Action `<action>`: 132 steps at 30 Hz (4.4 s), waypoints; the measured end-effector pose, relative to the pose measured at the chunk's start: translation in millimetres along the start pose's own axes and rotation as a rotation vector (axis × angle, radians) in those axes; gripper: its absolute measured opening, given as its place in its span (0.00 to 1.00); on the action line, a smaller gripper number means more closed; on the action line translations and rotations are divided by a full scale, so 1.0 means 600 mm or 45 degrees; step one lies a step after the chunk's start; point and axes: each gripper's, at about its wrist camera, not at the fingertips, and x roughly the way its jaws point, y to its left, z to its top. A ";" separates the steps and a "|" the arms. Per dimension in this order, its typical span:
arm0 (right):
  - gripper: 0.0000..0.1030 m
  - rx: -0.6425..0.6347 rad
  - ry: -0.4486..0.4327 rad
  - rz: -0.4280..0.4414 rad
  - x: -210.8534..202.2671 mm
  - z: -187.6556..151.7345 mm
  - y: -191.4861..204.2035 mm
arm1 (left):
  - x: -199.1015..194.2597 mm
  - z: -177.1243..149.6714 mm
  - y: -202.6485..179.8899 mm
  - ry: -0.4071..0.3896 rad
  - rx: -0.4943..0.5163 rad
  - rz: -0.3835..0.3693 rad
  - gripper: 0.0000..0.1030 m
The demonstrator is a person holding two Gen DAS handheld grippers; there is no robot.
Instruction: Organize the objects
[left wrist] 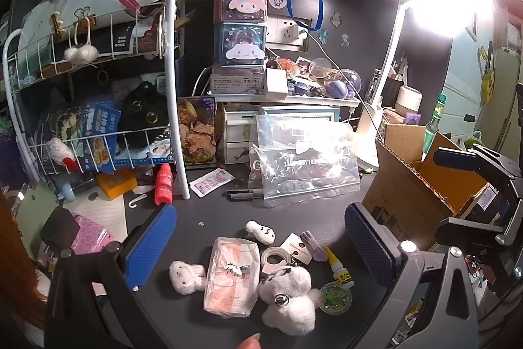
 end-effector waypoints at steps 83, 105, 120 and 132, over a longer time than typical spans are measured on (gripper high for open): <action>0.43 -0.164 0.088 0.314 0.127 -0.055 0.106 | 0.052 -0.051 0.027 0.267 -0.023 -0.601 0.68; 0.43 0.030 -0.052 -0.068 -0.035 0.022 -0.100 | 0.107 0.160 -0.215 0.348 0.301 -0.902 0.44; 0.43 0.227 0.289 -0.104 -0.016 -0.037 -0.208 | 0.229 0.129 -0.332 0.710 0.388 -0.900 0.47; 0.62 0.174 0.328 -0.243 -0.017 -0.043 -0.213 | 0.223 0.131 -0.330 0.642 0.433 -0.832 0.78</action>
